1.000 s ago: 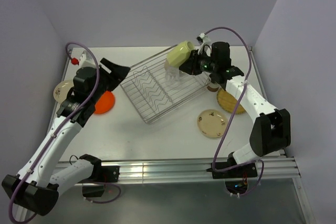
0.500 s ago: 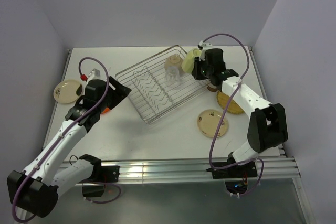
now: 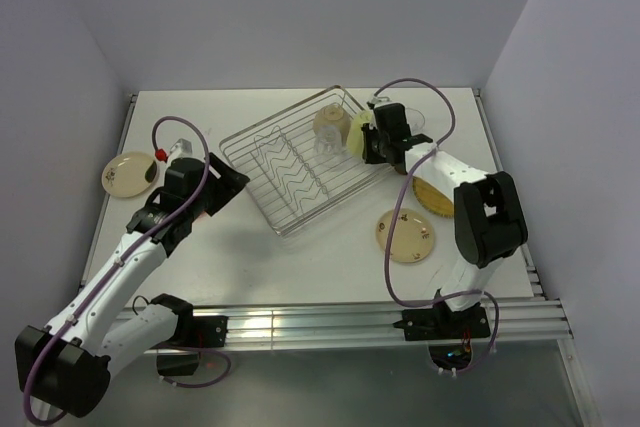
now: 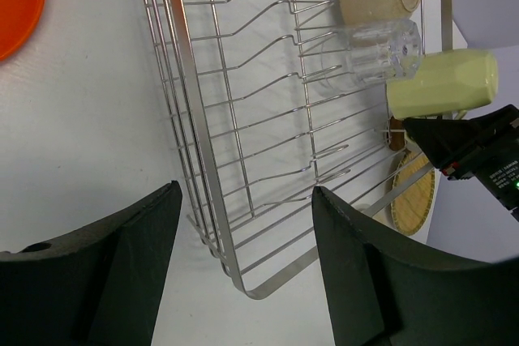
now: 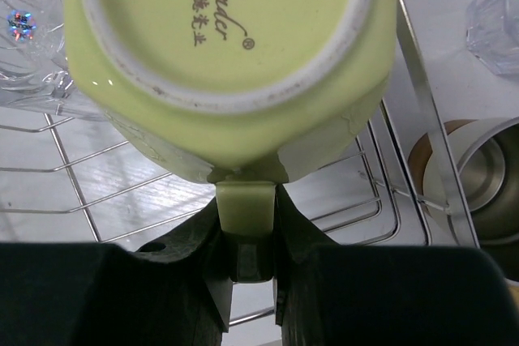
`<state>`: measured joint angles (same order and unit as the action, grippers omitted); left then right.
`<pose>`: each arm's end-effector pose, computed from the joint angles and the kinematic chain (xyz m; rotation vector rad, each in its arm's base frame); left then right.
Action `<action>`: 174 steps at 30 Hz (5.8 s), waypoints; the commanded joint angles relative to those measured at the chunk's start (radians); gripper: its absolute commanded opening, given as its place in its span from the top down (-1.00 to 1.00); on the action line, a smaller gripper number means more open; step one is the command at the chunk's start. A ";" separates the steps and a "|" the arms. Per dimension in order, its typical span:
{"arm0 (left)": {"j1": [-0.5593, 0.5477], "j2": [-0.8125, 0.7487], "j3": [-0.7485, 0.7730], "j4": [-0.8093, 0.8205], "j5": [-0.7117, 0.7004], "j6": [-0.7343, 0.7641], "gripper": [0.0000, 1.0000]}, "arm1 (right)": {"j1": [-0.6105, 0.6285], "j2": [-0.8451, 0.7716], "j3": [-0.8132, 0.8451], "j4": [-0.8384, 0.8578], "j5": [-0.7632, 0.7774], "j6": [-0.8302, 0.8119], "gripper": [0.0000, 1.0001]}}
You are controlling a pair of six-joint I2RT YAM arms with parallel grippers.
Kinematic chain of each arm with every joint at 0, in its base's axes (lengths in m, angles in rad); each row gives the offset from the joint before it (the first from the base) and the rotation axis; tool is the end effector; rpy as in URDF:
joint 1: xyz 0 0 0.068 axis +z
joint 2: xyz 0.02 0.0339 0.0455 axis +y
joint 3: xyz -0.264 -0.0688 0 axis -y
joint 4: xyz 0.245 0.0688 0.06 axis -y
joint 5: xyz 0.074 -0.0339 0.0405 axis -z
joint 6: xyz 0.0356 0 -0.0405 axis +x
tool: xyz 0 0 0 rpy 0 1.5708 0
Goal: Load the mixed dishes into the dish rack
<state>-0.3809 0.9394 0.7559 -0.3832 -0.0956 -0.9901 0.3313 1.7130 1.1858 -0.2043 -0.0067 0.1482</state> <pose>0.1947 -0.0743 0.2821 -0.7203 2.0970 -0.6882 0.3601 0.1241 0.2302 -0.2151 2.3056 0.2529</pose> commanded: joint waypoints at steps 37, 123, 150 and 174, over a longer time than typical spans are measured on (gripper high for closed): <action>-0.003 0.007 0.005 0.021 -0.009 -0.013 -0.45 | 0.045 0.180 0.176 0.114 0.048 -0.058 0.25; -0.003 -0.232 -0.190 0.602 0.326 -0.004 -0.98 | -0.515 0.076 0.118 -0.080 -0.268 0.116 0.98; -0.003 0.172 -0.030 1.243 0.769 -0.372 -0.98 | -0.558 -0.664 -0.169 0.430 -1.026 -0.441 1.00; -0.101 0.458 0.186 1.487 1.001 -0.559 -0.99 | 0.109 -0.938 -0.402 0.700 -0.767 -1.029 1.00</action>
<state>-0.4671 1.3907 0.9169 0.9943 0.8616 -1.5215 0.3950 0.7803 0.7990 0.4290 -0.8444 -0.7937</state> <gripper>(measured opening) 0.992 0.093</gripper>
